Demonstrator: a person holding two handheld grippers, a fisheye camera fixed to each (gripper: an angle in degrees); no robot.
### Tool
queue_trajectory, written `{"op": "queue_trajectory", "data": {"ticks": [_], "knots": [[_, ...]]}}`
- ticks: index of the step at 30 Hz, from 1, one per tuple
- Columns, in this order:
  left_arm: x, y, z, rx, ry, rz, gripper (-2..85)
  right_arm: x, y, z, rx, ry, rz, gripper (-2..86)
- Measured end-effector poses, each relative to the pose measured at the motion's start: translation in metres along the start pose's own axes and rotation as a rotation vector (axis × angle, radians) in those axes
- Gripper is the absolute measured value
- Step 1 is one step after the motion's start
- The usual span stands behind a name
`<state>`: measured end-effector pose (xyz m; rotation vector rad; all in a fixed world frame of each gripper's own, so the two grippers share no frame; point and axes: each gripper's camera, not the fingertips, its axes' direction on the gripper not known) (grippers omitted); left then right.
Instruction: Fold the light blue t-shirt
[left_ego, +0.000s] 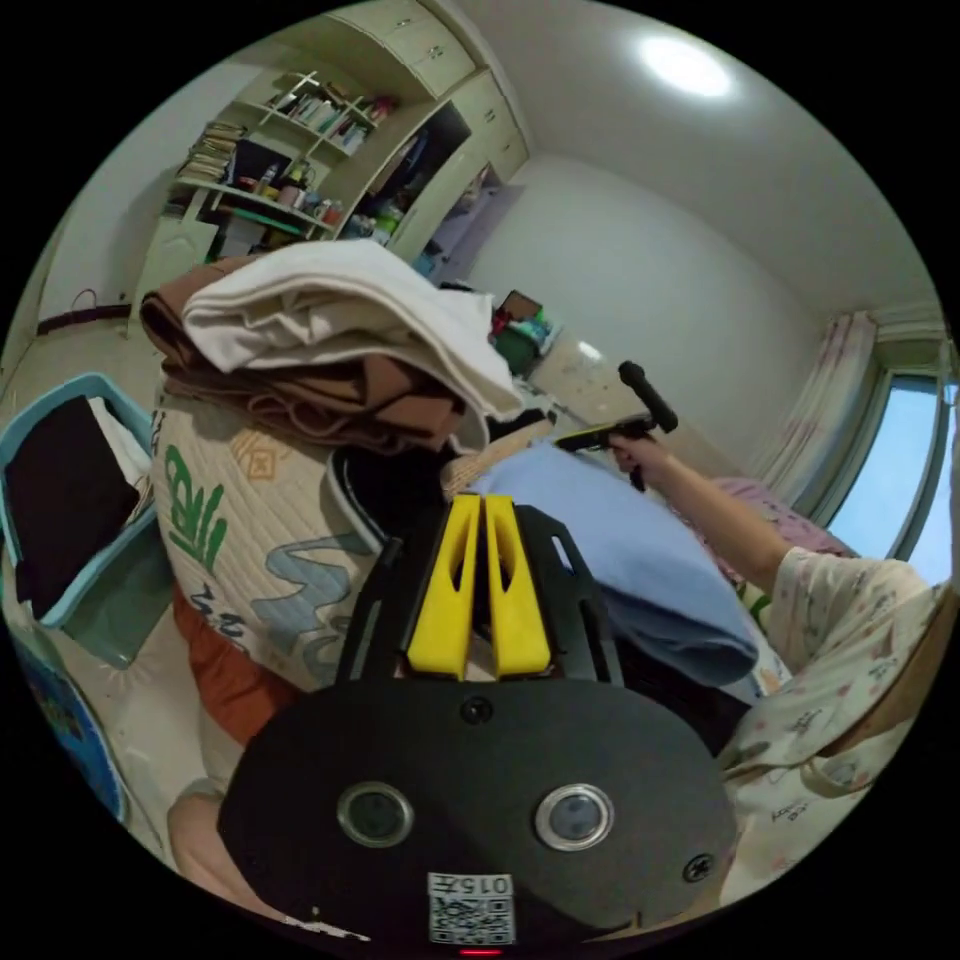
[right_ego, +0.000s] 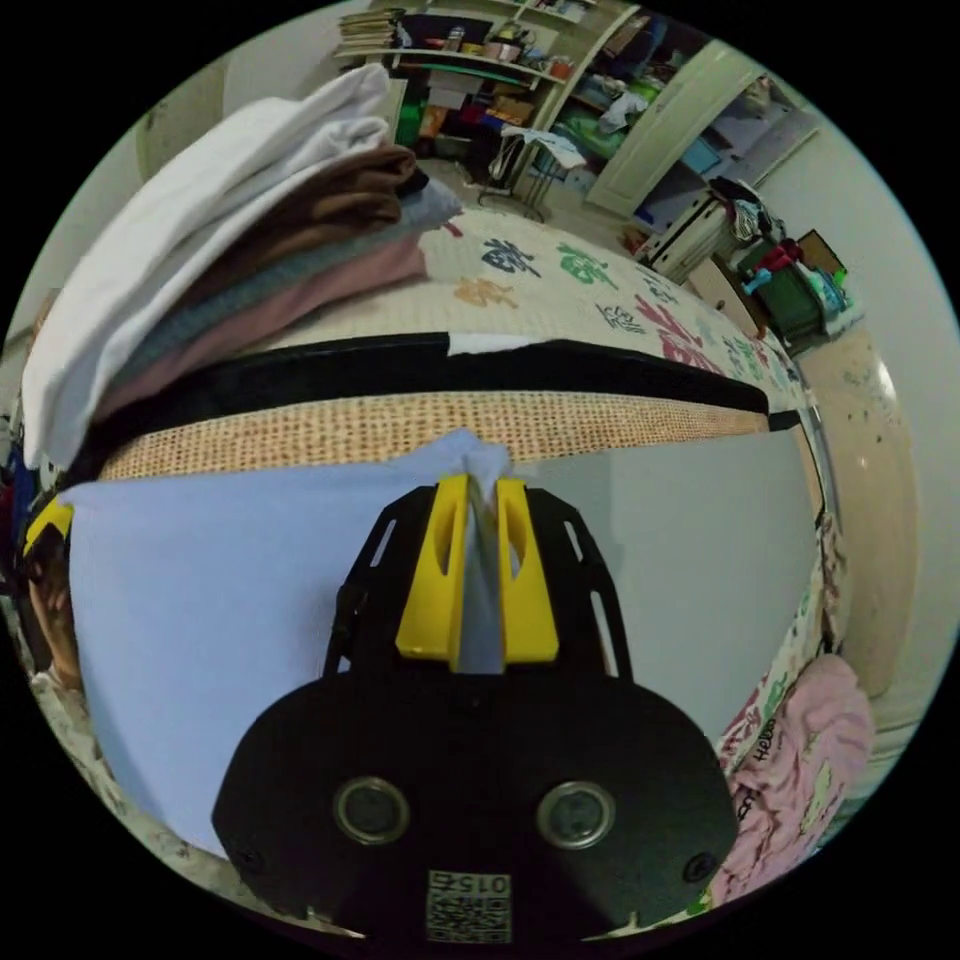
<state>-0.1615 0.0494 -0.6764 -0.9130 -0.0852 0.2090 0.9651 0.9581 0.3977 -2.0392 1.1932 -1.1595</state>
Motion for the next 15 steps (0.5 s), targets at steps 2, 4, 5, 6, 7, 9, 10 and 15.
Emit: {"op": "queue_trajectory", "data": {"ticks": [2, 4, 5, 6, 7, 9, 10, 15], "knots": [[0.007, 0.001, 0.003, -0.013, -0.046, 0.036, -0.4, 0.013, -0.002, -0.019, 0.02, -0.003, 0.009, 6.2], [0.009, -0.001, 0.001, -0.023, -0.051, 0.047, -0.1, 0.036, 0.006, -0.04, 0.039, -0.031, 0.036, 7.5], [0.008, -0.002, -0.004, -0.02, -0.036, 0.041, 0.4, 0.057, 0.017, -0.06, 0.057, -0.071, 0.062, 8.8], [0.007, -0.001, -0.013, -0.006, -0.034, 0.04, 1.0, 0.069, 0.025, -0.072, 0.073, -0.098, 0.079, 9.6], [0.006, -0.001, -0.019, 0.007, -0.046, 0.042, 1.4, 0.095, 0.047, -0.099, 0.115, -0.165, 0.106, 10.7], [0.005, 0.004, -0.049, 0.066, -0.1, 0.054, 3.8, 0.136, 0.09, -0.138, 0.191, -0.264, 0.153, 11.8], [0.005, 0.005, -0.055, 0.074, -0.095, 0.057, 4.4, 0.164, 0.123, -0.159, 0.229, -0.316, 0.197, 12.4], [0.036, 0.005, -0.08, 0.063, 0.12, 0.255, 7.2, 0.242, 0.254, -0.201, 0.275, -0.465, 0.344, 15.6]]}}
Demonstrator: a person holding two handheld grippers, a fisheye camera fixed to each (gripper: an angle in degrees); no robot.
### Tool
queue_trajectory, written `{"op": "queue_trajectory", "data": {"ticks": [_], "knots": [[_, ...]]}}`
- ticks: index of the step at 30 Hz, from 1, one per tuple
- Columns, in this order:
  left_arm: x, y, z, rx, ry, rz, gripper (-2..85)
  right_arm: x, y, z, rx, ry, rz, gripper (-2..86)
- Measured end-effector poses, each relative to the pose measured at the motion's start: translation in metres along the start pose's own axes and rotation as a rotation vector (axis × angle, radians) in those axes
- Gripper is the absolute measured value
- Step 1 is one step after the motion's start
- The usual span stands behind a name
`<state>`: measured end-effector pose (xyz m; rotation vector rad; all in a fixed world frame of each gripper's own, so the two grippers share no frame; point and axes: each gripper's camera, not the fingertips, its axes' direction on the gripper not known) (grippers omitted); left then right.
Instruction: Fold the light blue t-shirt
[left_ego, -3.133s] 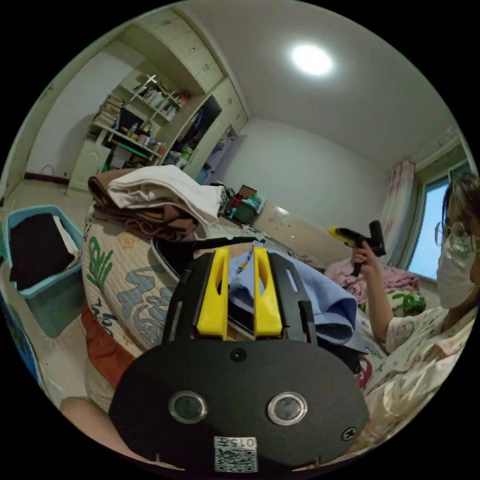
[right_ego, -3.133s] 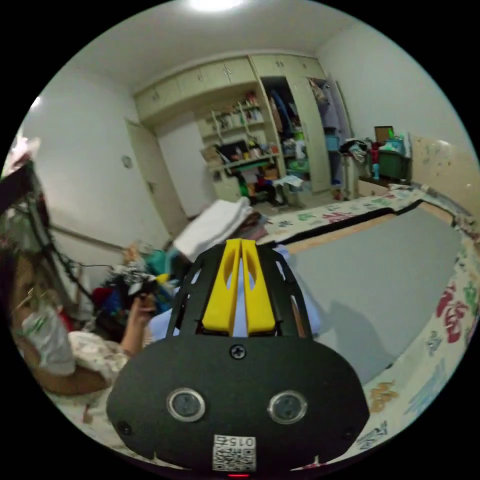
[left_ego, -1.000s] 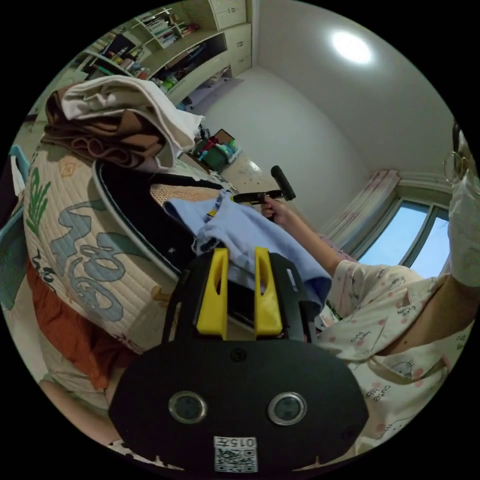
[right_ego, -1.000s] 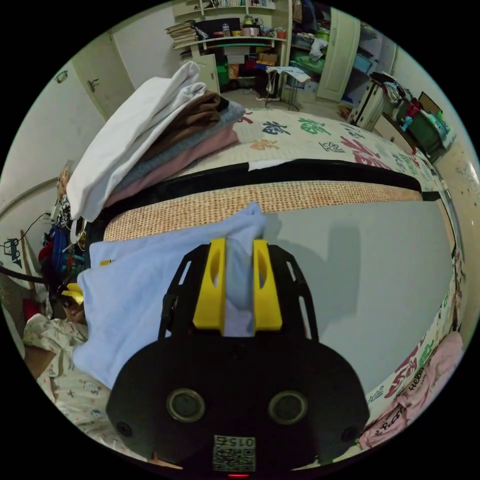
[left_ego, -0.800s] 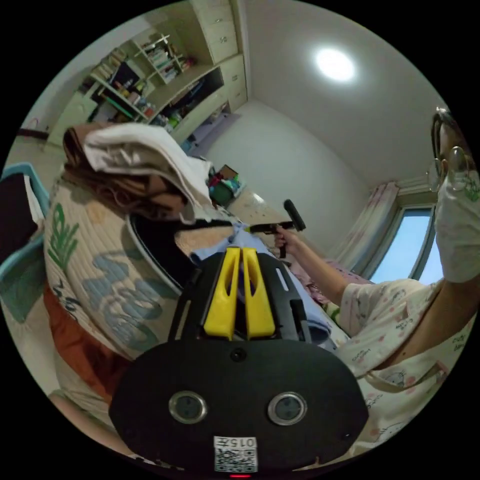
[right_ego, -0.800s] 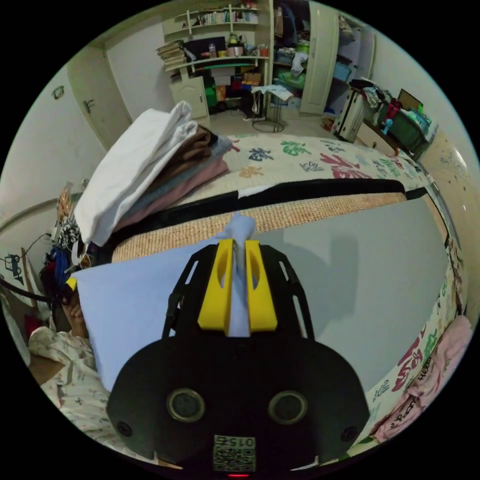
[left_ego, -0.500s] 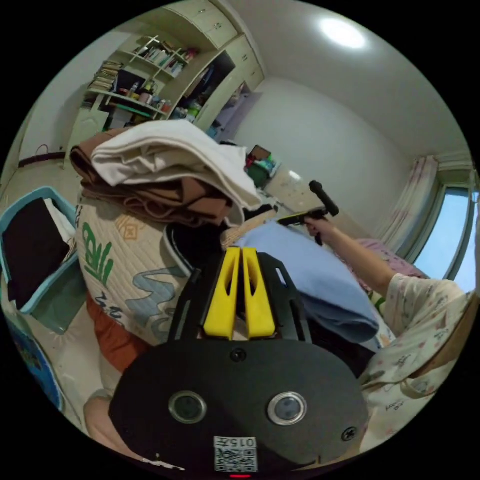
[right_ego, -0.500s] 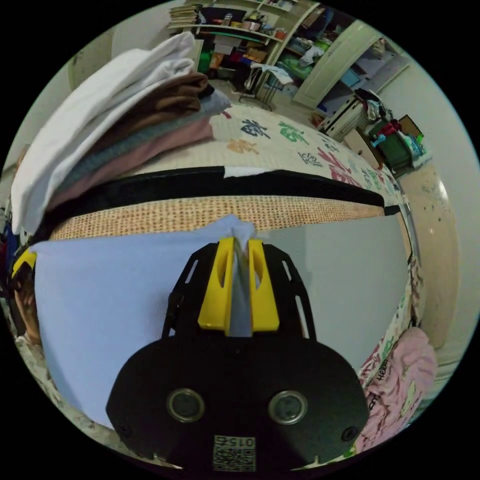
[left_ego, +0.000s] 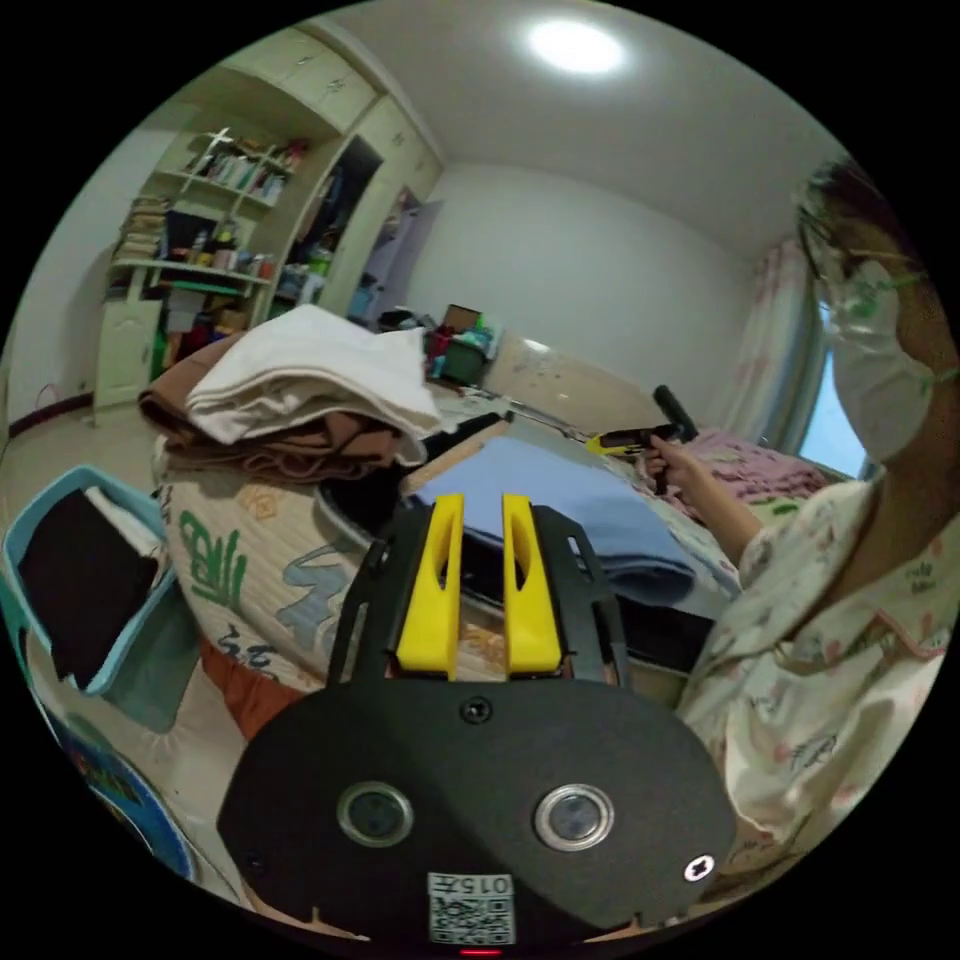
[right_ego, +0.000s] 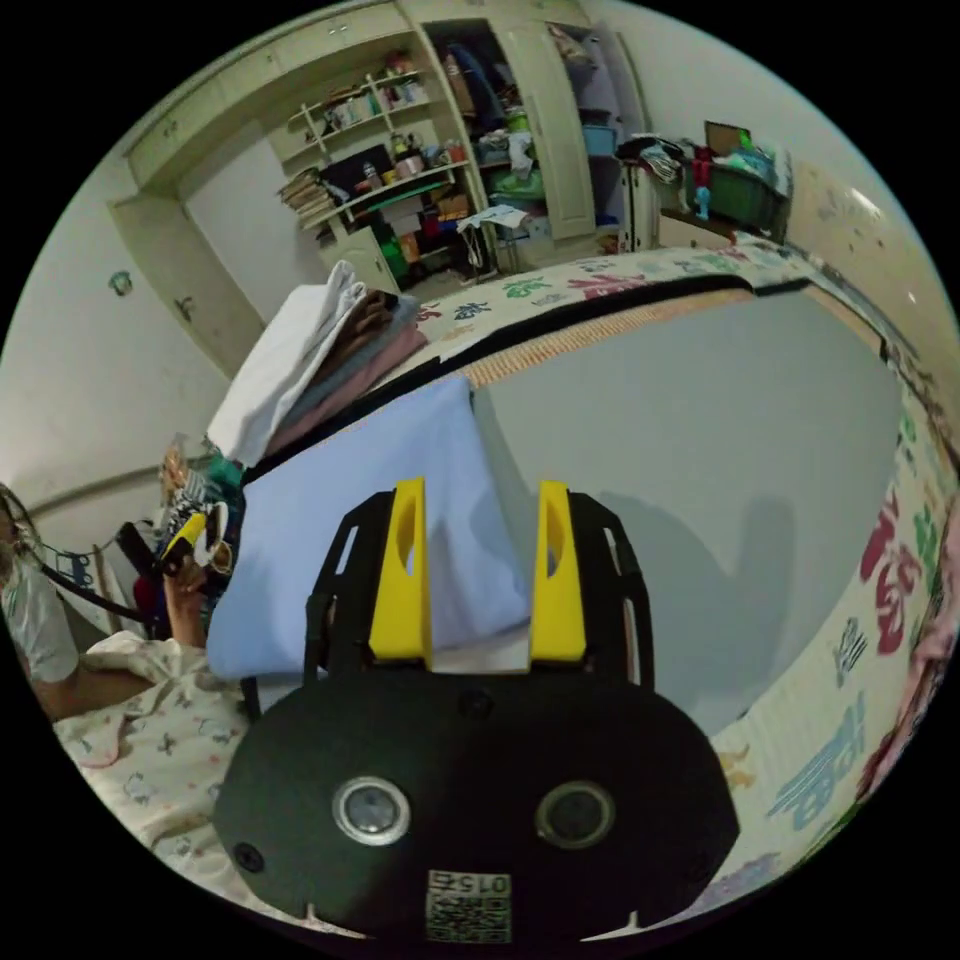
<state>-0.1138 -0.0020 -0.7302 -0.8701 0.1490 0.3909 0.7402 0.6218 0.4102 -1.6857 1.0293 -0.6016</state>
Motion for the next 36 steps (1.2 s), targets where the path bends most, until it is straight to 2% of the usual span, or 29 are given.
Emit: {"op": "queue_trajectory", "data": {"ticks": [5, 7, 10, 13, 18, 21, 23, 26, 31, 36], "knots": [[0.01, -0.052, 0.025, -0.012, 0.045, 0.117, 8.4, 0.049, 0.065, -0.062, 0.065, -0.098, 0.121, 20.4], [0.009, -0.085, 0.046, -0.026, 0.076, 0.158, 8.8, 0.075, 0.077, -0.075, 0.151, -0.154, 0.222, 22.5], [0.009, -0.145, 0.1, -0.112, 0.084, 0.207, 11.9, 0.119, 0.079, -0.082, 0.148, -0.329, 0.306, 22.0], [0.002, -0.198, 0.172, -0.265, 0.218, 0.199, 14.5, 0.143, 0.077, -0.084, 0.119, -0.436, 0.338, 20.0], [-0.058, -0.238, 0.305, -0.549, 0.166, 0.068, 19.0, 0.148, 0.073, -0.075, 0.096, -0.407, 0.328, 17.7], [-0.102, -0.233, 0.351, -0.668, 0.197, -0.042, 20.0, 0.14, 0.062, -0.066, 0.05, -0.321, 0.282, 17.0], [-0.121, -0.225, 0.364, -0.698, 0.265, -0.092, 19.9, 0.145, 0.06, -0.056, 0.043, -0.313, 0.281, 16.7], [-0.14, -0.217, 0.363, -0.652, 0.318, -0.122, 18.8, 0.158, 0.05, -0.033, 0.011, -0.321, 0.297, 16.2], [-0.151, -0.207, 0.361, -0.672, 0.315, -0.127, 17.5, 0.164, 0.021, 0.023, -0.082, -0.259, 0.252, 15.5], [-0.152, -0.19, 0.337, -0.619, 0.379, -0.119, 7.9, 0.179, 0.083, 0.038, -0.012, -0.282, 0.194, 12.9]]}}
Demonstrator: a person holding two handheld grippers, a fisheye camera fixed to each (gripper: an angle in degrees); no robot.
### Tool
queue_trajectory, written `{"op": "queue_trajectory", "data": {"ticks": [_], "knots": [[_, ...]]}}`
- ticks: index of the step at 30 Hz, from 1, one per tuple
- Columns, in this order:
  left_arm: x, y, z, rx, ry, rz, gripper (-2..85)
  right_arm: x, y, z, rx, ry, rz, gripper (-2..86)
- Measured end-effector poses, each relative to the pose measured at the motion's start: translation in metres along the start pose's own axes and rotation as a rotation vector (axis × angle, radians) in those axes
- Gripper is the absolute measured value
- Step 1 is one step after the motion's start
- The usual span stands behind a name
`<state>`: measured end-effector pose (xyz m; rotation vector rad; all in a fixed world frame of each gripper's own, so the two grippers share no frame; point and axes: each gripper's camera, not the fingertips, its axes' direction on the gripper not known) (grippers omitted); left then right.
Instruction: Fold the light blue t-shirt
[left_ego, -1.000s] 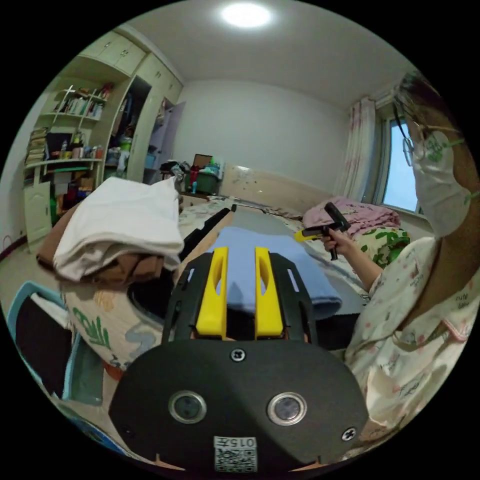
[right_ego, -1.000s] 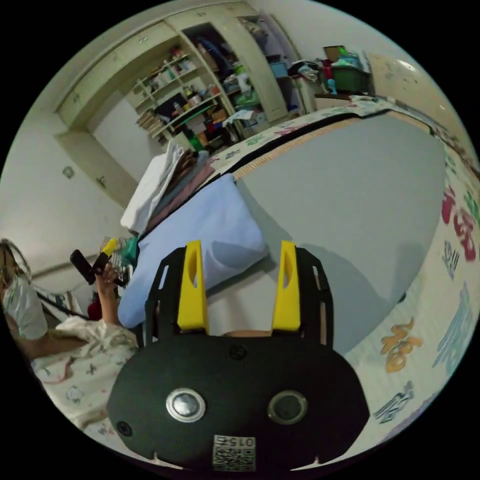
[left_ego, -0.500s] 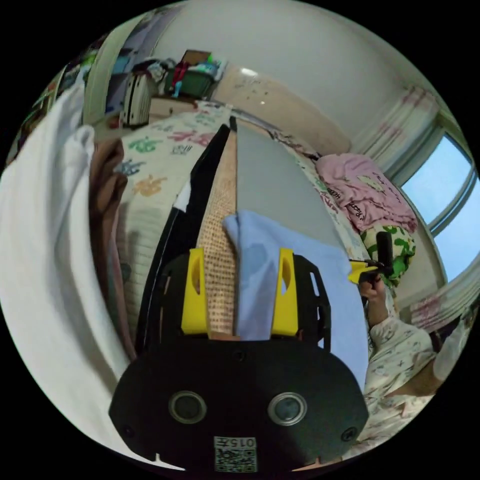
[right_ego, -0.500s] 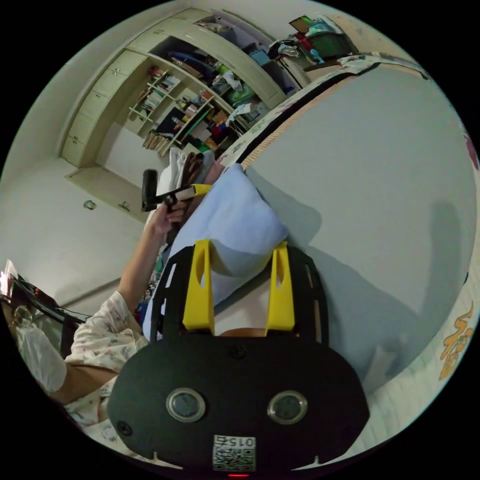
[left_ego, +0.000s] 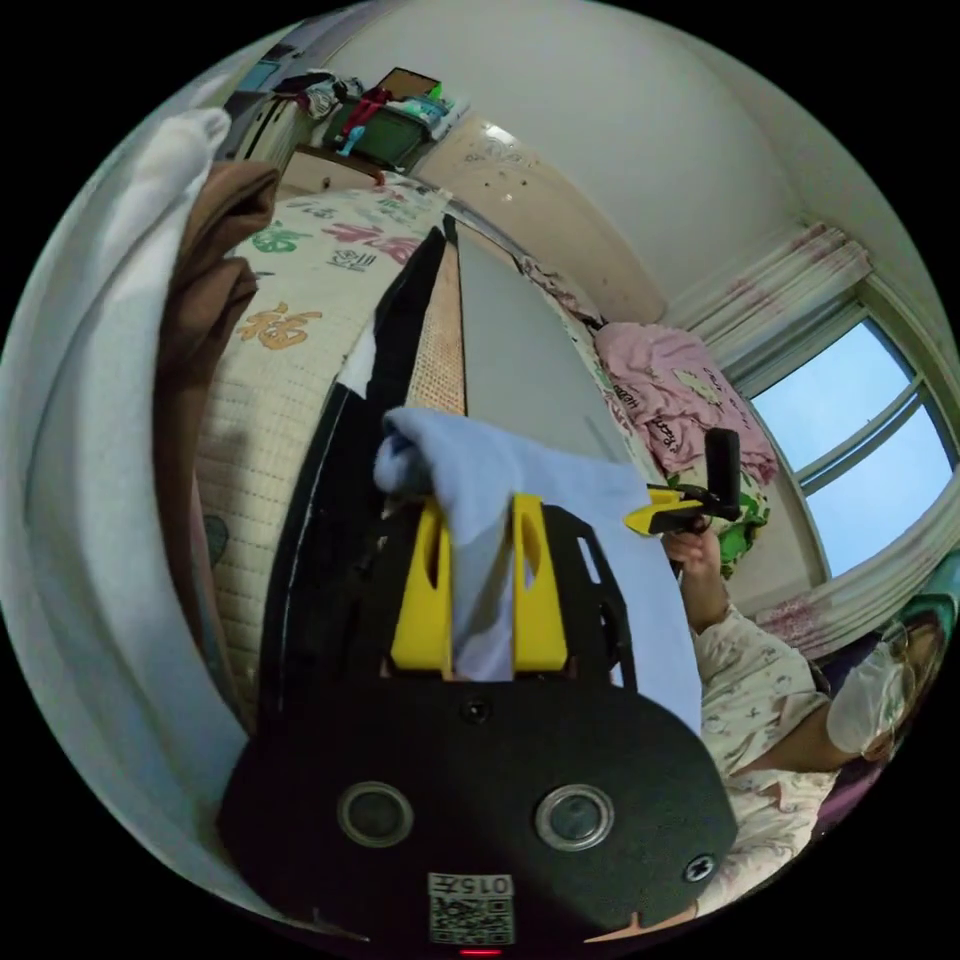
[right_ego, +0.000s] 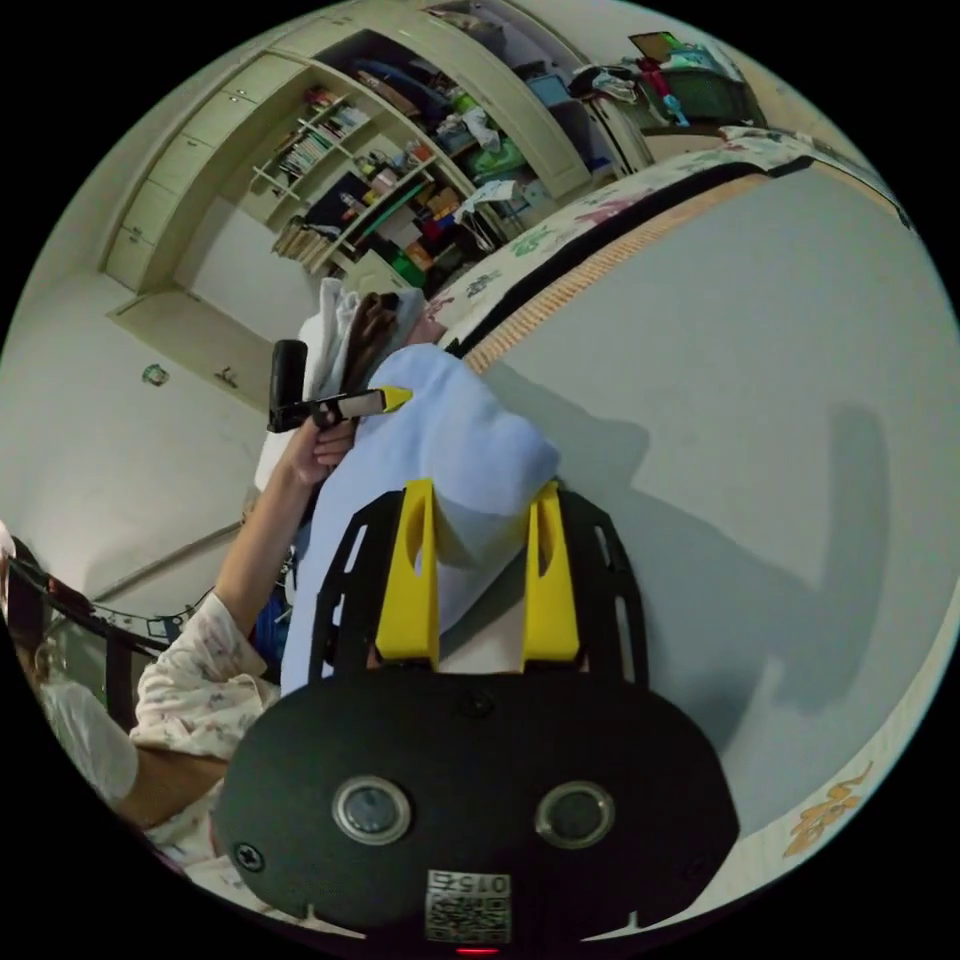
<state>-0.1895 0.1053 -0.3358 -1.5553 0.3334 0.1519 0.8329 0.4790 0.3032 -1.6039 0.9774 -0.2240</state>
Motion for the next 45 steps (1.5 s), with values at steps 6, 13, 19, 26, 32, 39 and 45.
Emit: {"op": "queue_trajectory", "data": {"ticks": [6, 13, 19, 26, 32, 39, 45], "knots": [[0.091, 0.087, -0.064, 0.331, -0.003, 0.291, 6.5, -0.027, 0.116, -0.034, 0.221, -0.079, -0.268, 10.6], [0.174, 0.232, -0.182, 0.734, -0.106, 0.486, 6.2, -0.157, 0.236, -0.009, 0.435, -0.079, -0.775, 10.1], [0.222, 0.326, -0.259, 0.913, -0.37, 0.551, 6.3, -0.209, 0.246, 0.108, 0.481, -0.173, -0.929, 9.0], [0.197, 0.279, -0.302, 0.852, -0.691, 0.444, 6.5, -0.185, 0.139, 0.336, 0.458, -0.17, -0.698, 8.7], [0.079, 0.19, -0.245, 0.645, -1.134, 0.092, 6.5, -0.076, -0.008, 0.614, 0.292, 0.365, -0.292, 5.9], [0.053, 0.253, -0.169, 0.546, -0.828, 0.239, 2.0, -0.032, 0.068, 0.722, 0.538, 0.386, -0.685, 1.5], [0.036, 0.242, -0.131, 0.595, -0.875, 0.198, 1.5, -0.112, 0.098, 0.916, 0.613, 0.517, -0.982, -0.8]]}}
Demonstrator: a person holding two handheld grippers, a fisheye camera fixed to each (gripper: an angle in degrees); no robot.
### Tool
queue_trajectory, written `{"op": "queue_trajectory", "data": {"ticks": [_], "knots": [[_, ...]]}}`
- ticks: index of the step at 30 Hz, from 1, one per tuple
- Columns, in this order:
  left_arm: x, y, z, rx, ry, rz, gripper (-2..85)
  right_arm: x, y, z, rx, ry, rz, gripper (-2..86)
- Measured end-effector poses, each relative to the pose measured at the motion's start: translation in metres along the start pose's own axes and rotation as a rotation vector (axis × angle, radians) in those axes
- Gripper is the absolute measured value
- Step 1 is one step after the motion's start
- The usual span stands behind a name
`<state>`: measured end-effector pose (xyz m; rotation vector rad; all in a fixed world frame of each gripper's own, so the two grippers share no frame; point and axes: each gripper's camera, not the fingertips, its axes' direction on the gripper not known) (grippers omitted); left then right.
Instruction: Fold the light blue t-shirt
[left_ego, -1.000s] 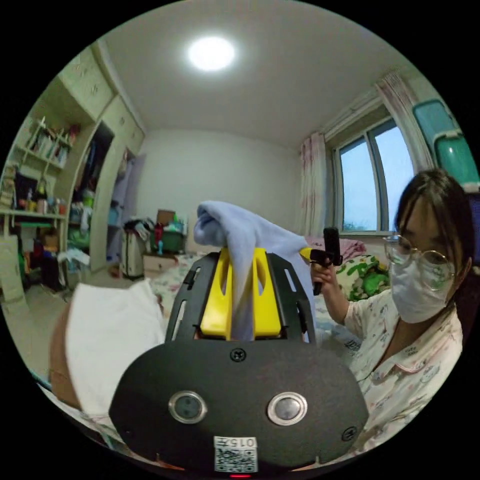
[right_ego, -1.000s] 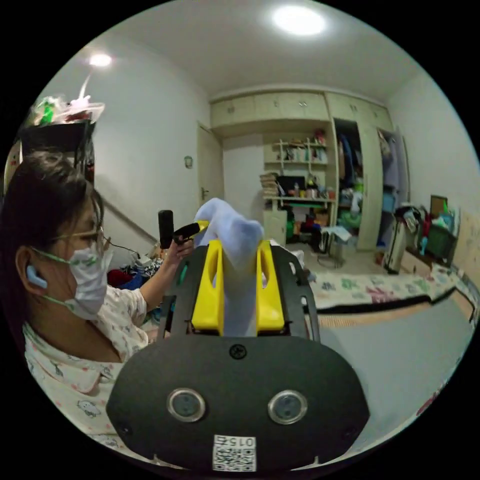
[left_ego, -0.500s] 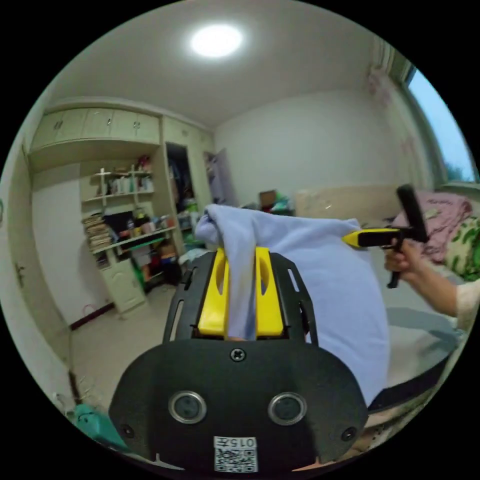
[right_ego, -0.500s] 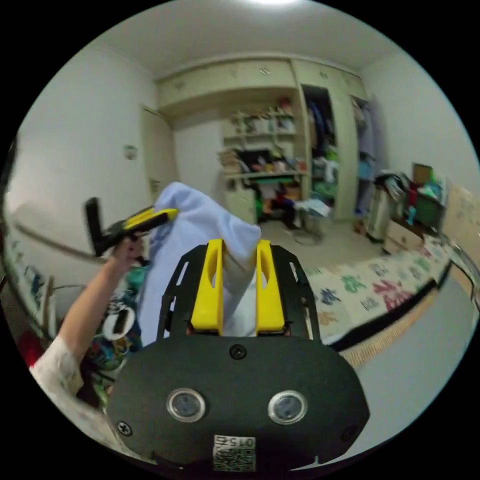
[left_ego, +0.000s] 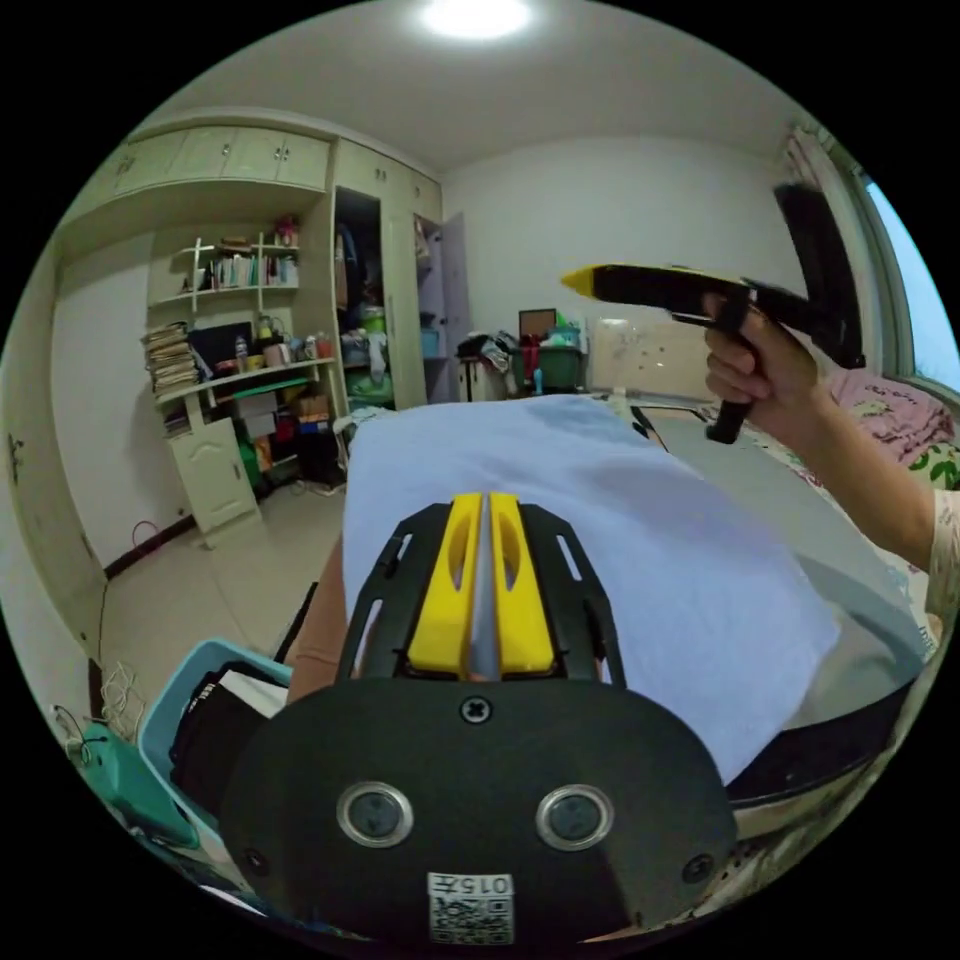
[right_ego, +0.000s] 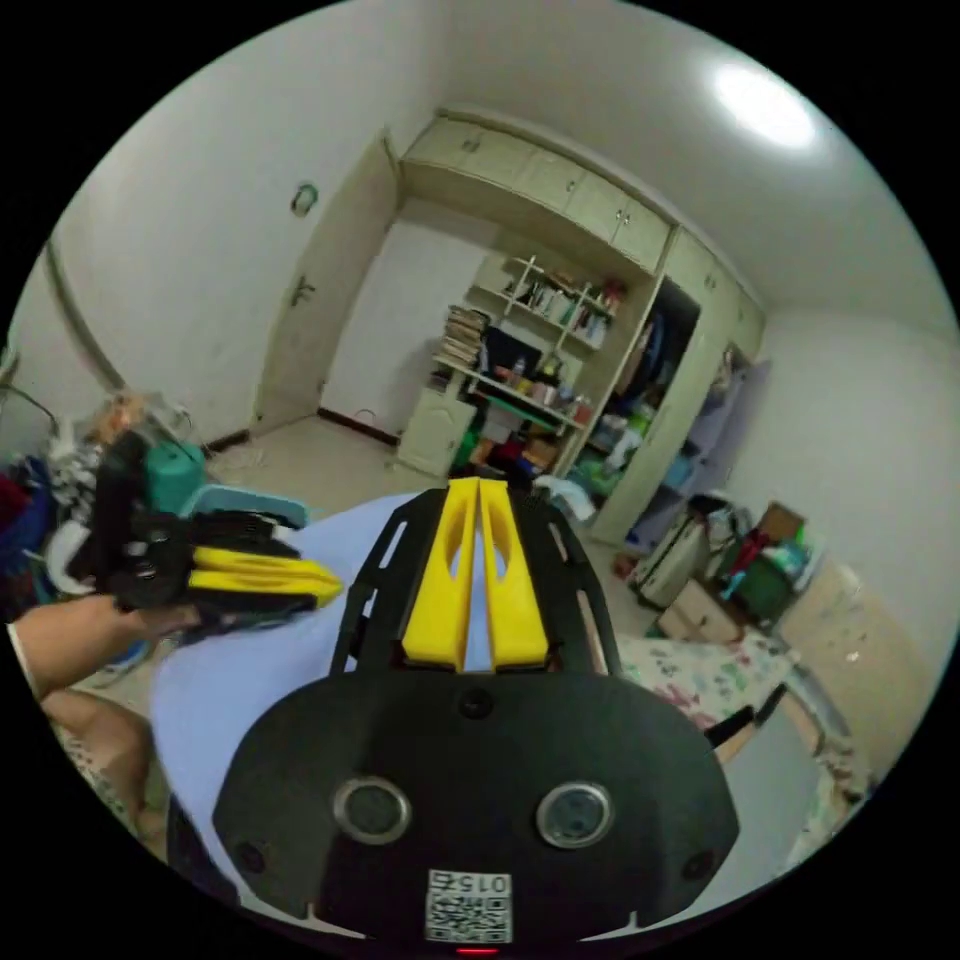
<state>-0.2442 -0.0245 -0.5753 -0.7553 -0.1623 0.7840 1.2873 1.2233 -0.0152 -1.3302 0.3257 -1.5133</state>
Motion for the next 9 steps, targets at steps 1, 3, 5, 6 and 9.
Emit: {"op": "queue_trajectory", "data": {"ticks": [1, 3, 5, 6, 9], "knots": [[0.0, 0.0, -0.001, 0.008, -0.003, -0.003, 1.6, -0.036, 0.007, 0.046, -0.037, 0.108, -0.066, -0.9], [-0.011, 0.005, -0.013, 0.055, 0.015, -0.034, 2.9, -0.072, 0.03, 0.133, -0.207, 0.163, -0.103, -0.9], [-0.035, 0.02, -0.031, 0.094, 0.01, -0.09, 5.0, -0.113, 0.083, 0.244, -0.486, 0.26, -0.218, -0.8], [-0.058, 0.035, -0.042, 0.093, -0.048, -0.14, 6.5, -0.124, 0.096, 0.254, -0.472, 0.334, -0.256, -0.8], [-0.139, 0.088, -0.041, -0.017, -0.283, -0.329, 10.0, -0.152, 0.139, 0.278, -0.394, 0.451, -0.347, -0.7]]}}
